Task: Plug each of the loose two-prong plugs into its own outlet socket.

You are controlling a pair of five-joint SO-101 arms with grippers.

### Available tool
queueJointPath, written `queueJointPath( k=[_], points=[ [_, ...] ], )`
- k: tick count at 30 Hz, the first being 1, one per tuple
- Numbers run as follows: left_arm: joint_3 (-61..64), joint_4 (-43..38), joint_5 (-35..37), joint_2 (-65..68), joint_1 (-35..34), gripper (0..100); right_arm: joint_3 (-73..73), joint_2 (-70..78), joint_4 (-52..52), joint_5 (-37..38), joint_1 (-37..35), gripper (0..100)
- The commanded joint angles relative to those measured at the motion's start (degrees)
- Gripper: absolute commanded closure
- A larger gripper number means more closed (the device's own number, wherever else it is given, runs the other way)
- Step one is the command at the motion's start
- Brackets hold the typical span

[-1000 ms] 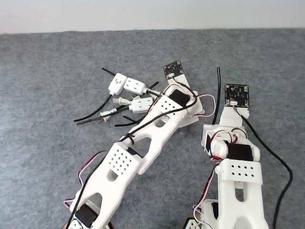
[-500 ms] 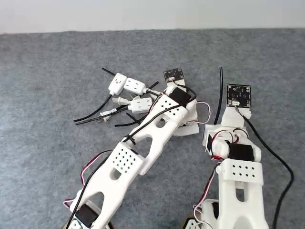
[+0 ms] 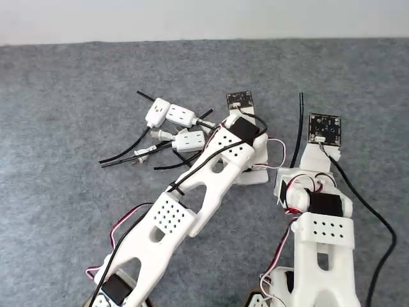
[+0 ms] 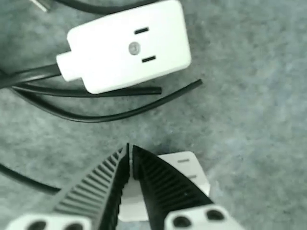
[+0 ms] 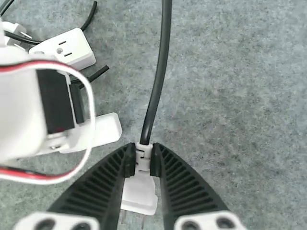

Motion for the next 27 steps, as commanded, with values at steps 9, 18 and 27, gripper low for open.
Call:
queueJointPath(
  k=[9, 18, 27],
  points=[
    [27.6, 1.7, -1.8, -26.4, 0.7, 99, -4.4, -1.6, 0.2, -0.5, 0.2, 99.0],
    [45.7, -17.8, 4.7, -31.4, 0.4, 99, -4.0, -1.6, -0.3, -0.5, 0.0, 99.0],
    [52.6, -25.7, 6.1, -31.4, 5.6, 99, -4.5, -2.2, -0.2, -0.1, 6.7, 99.0]
  ],
)
